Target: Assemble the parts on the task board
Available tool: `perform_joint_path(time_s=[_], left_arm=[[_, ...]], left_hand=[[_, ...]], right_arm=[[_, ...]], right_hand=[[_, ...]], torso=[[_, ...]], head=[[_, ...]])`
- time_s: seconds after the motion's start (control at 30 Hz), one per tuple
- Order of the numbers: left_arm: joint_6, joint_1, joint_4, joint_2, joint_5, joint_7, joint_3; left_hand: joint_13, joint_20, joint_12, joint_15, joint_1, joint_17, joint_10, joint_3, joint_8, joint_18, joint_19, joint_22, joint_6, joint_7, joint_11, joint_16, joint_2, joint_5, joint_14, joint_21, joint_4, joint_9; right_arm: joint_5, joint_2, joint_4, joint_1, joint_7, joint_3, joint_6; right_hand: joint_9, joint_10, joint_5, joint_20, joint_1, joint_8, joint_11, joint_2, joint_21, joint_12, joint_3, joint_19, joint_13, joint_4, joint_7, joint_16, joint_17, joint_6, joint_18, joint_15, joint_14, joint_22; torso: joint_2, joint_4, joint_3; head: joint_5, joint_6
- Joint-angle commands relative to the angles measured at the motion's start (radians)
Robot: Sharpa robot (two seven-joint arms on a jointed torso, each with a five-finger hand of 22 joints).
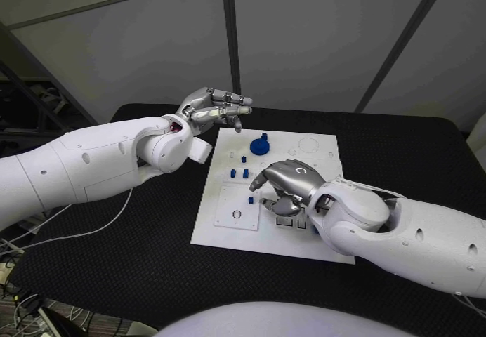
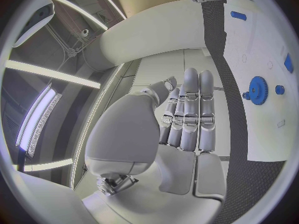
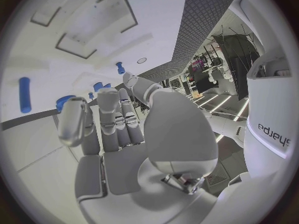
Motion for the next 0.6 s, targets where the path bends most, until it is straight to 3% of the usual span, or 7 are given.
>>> perform_joint_path(time_s=[0.03, 0.17, 0.27, 0.43, 0.6], left_arm=[[0.012, 0.001, 0.000, -0.001, 0.005, 0.003, 0.001], [0.014, 0.001, -0.002, -0.002, 0.005, 0.003, 0.000], [0.014, 0.001, -0.003, -0.002, 0.005, 0.004, -0.001], [0.013, 0.000, -0.004, -0.003, 0.005, 0.005, -0.001], [0.013, 0.000, -0.003, -0.002, 0.005, 0.006, -0.001]], left_hand=[[-0.001, -0.001, 0.002, 0.007, -0.003, -0.001, -0.006, -0.006, -0.006, -0.012, -0.005, -0.002, -0.004, 0.003, 0.000, -0.007, 0.010, -0.007, 0.003, -0.004, 0.002, -0.001], [-0.001, -0.001, 0.002, 0.007, -0.003, -0.001, -0.006, -0.006, -0.006, -0.012, -0.005, -0.002, -0.004, 0.003, 0.000, -0.008, 0.011, -0.006, 0.003, -0.005, 0.002, -0.002], [-0.001, -0.001, 0.002, 0.007, -0.003, -0.001, -0.006, -0.006, -0.006, -0.012, -0.005, -0.002, -0.004, 0.003, 0.000, -0.008, 0.011, -0.006, 0.003, -0.005, 0.002, -0.002], [-0.001, -0.001, 0.002, 0.007, -0.003, -0.001, -0.006, -0.006, -0.006, -0.012, -0.005, -0.002, -0.004, 0.003, 0.000, -0.008, 0.011, -0.006, 0.003, -0.005, 0.002, -0.002], [-0.001, -0.001, 0.002, 0.007, -0.003, -0.001, -0.006, -0.006, -0.006, -0.012, -0.005, -0.002, -0.004, 0.003, 0.000, -0.008, 0.011, -0.006, 0.003, -0.005, 0.002, -0.002]], right_arm=[[0.038, -0.038, 0.014, 0.004, -0.005, 0.024, -0.030], [0.058, -0.096, 0.010, 0.012, -0.026, 0.069, 0.006], [0.064, -0.126, -0.002, 0.026, -0.039, 0.087, 0.036], [0.064, -0.149, -0.021, 0.040, -0.056, 0.100, 0.088], [0.063, -0.147, -0.036, 0.044, -0.065, 0.104, 0.127]], right_hand=[[-0.002, 0.014, -0.006, -0.003, 0.006, 0.003, -0.002, -0.004, 0.002, 0.009, -0.004, 0.003, 0.002, 0.003, -0.004, 0.000, 0.003, 0.005, 0.013, -0.004, 0.000, 0.005], [-0.005, 0.023, -0.006, -0.004, 0.007, 0.003, -0.004, -0.008, 0.010, 0.013, -0.007, 0.009, 0.002, 0.004, -0.005, 0.007, 0.010, 0.007, 0.010, -0.005, 0.004, 0.013], [-0.007, 0.026, -0.006, -0.005, 0.003, 0.002, -0.004, -0.018, 0.019, 0.013, -0.014, 0.015, 0.001, 0.006, -0.005, 0.021, 0.026, 0.007, 0.008, -0.006, 0.010, 0.022], [-0.012, 0.017, -0.008, -0.006, -0.001, 0.000, -0.006, -0.033, 0.021, 0.008, -0.031, 0.017, -0.002, 0.012, -0.010, 0.031, 0.033, 0.003, 0.007, -0.006, 0.014, 0.024], [-0.016, 0.003, -0.008, -0.006, 0.002, 0.000, -0.007, -0.036, 0.015, 0.002, -0.043, 0.015, -0.004, 0.017, -0.015, 0.029, 0.028, -0.002, 0.008, -0.007, 0.013, 0.019]], torso=[[-0.002, -0.0016, -0.0016], [-0.002, -0.0049, -0.0016], [-0.001, -0.0046, -0.0015], [-0.001, -0.0036, -0.0013], [0.000, -0.0029, -0.0018]], head=[[-0.007, 0.006], [-0.017, 0.012], [-0.024, 0.018], [-0.031, 0.024], [-0.033, 0.025]])
